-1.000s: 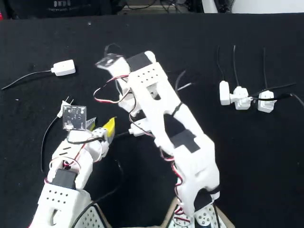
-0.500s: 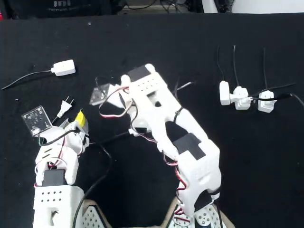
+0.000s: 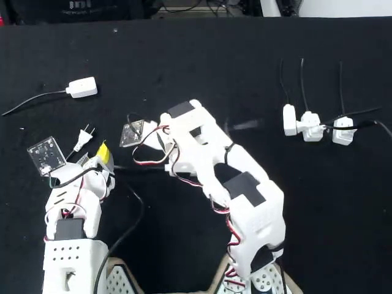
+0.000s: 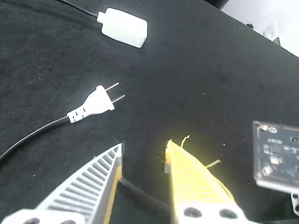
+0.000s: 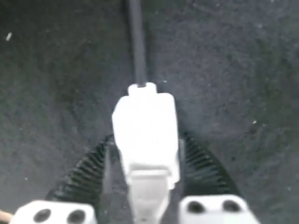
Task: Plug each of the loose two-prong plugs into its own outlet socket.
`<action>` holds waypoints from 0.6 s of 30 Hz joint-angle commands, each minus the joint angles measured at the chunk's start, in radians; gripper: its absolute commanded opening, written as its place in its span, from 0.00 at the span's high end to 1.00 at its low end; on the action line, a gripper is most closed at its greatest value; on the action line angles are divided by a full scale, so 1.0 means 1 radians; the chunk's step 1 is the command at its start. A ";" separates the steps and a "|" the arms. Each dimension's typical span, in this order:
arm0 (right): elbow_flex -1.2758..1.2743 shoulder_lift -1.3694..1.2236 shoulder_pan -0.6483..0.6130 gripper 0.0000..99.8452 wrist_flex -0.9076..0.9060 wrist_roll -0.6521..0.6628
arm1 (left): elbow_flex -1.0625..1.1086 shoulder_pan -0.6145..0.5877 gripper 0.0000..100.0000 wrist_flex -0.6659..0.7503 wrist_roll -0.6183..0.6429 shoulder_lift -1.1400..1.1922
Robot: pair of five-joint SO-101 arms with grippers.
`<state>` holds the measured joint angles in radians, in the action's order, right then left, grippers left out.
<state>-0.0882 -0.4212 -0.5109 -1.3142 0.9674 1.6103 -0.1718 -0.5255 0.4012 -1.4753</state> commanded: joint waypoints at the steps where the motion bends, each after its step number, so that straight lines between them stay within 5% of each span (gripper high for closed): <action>1: 0.064 0.082 0.130 0.99 0.002 -0.144 | -0.064 -0.007 0.85 0.026 0.005 -0.014; 12: 0.438 0.117 0.629 0.99 -0.285 -0.721 | -0.064 -0.005 0.85 0.026 0.003 -0.014; 18: 0.685 -0.077 0.700 0.99 -0.374 -0.752 | -0.058 0.021 0.85 0.026 0.002 -0.014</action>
<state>0.4074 -0.4150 0.1611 -1.6256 0.2401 1.6103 -0.1718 -0.5255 0.4012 -1.4753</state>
